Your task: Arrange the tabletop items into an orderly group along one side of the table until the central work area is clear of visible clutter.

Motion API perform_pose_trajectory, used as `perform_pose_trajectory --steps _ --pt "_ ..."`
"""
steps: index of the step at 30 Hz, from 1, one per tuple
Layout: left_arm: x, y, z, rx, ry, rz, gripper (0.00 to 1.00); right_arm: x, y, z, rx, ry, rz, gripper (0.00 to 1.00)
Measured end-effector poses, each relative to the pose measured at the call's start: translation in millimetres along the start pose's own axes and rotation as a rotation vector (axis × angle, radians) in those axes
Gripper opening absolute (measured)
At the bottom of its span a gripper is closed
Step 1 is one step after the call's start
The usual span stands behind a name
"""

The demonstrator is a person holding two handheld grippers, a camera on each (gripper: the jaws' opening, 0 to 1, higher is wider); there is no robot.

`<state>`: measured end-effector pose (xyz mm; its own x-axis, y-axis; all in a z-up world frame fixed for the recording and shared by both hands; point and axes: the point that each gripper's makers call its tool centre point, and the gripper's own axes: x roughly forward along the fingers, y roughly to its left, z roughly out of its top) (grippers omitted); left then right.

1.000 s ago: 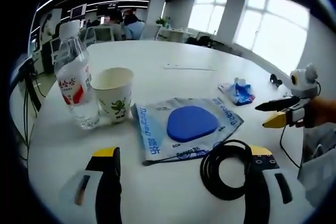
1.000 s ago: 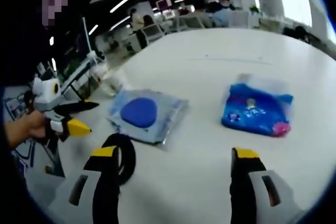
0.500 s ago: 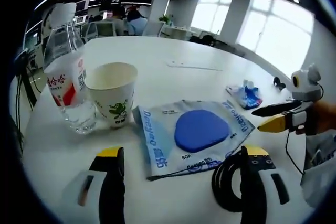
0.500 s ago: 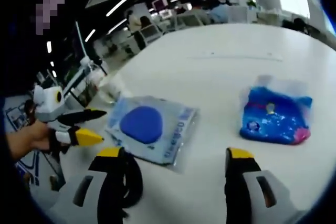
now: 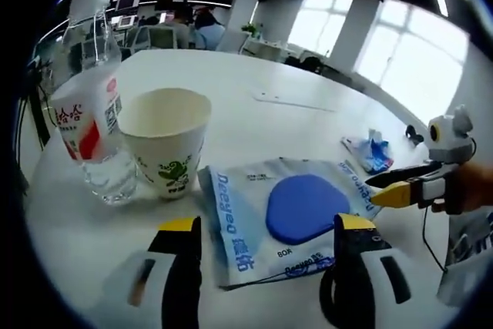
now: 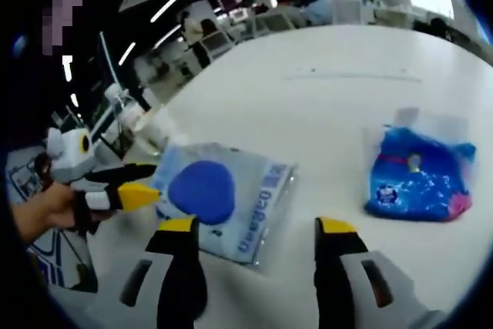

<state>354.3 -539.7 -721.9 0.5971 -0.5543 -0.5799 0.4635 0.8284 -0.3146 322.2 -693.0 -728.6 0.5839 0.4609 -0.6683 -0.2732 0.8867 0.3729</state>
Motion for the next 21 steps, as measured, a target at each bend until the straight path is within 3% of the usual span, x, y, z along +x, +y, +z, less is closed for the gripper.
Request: perform_pose_trajectory --steps 3,9,15,18,21 --pt "5 1.1 -2.4 0.020 0.013 0.005 0.62 2 1 -1.8 -0.005 0.016 0.007 0.44" --pt "6 4.7 -1.4 0.005 0.004 0.012 0.58 7 4 -1.7 -0.003 0.024 0.019 0.36" --pt "6 6.4 -5.6 0.066 0.020 0.021 0.53 10 5 -3.3 -0.003 0.037 0.009 0.25" --pt "4 9.9 -4.6 0.053 0.014 0.034 0.46 10 6 -5.1 -0.003 0.041 0.014 0.17" --pt "4 17.0 -5.2 0.068 0.010 0.063 0.29 9 2 -9.8 0.005 0.054 0.004 0.14"
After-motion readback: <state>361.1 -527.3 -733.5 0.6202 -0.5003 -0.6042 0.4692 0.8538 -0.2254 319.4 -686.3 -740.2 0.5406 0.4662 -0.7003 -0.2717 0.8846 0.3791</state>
